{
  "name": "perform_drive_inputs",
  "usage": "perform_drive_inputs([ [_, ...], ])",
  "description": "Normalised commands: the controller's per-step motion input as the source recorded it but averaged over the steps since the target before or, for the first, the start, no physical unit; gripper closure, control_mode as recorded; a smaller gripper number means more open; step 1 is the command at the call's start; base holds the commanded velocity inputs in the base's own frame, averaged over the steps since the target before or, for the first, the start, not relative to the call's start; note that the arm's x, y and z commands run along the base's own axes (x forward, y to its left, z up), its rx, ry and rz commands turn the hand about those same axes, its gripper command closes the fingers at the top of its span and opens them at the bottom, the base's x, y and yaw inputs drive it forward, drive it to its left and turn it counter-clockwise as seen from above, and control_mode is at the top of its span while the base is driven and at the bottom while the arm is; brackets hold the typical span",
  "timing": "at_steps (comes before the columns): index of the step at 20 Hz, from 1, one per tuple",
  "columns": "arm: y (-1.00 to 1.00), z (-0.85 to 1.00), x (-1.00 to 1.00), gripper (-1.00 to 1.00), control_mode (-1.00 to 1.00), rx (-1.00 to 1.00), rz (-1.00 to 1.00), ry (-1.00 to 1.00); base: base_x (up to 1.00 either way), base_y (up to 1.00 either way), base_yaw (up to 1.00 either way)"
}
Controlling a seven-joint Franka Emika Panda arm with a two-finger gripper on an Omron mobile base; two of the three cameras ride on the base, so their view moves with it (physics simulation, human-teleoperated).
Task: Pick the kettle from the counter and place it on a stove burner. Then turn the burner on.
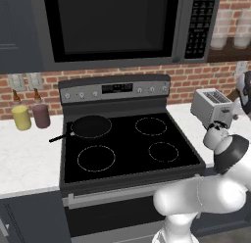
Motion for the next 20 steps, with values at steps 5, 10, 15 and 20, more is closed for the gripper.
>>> perform_drive_inputs([
  [5, 0.01, -0.45, 0.19, -1.00, -1.00, -0.06, 0.00, 0.08, 0.00, 0.00, 0.00],
  [10, 0.00, -0.25, 0.22, -1.00, -1.00, -0.03, 0.00, 0.04, 0.00, 0.00, 0.00],
  [15, 0.04, -0.25, 0.20, -1.00, -1.00, -0.04, 0.00, 0.00, 0.00, 0.00, 0.00],
  [20, 0.04, -0.34, 0.27, -1.00, -1.00, -0.03, 0.00, -0.07, 0.00, 0.00, 0.00],
])
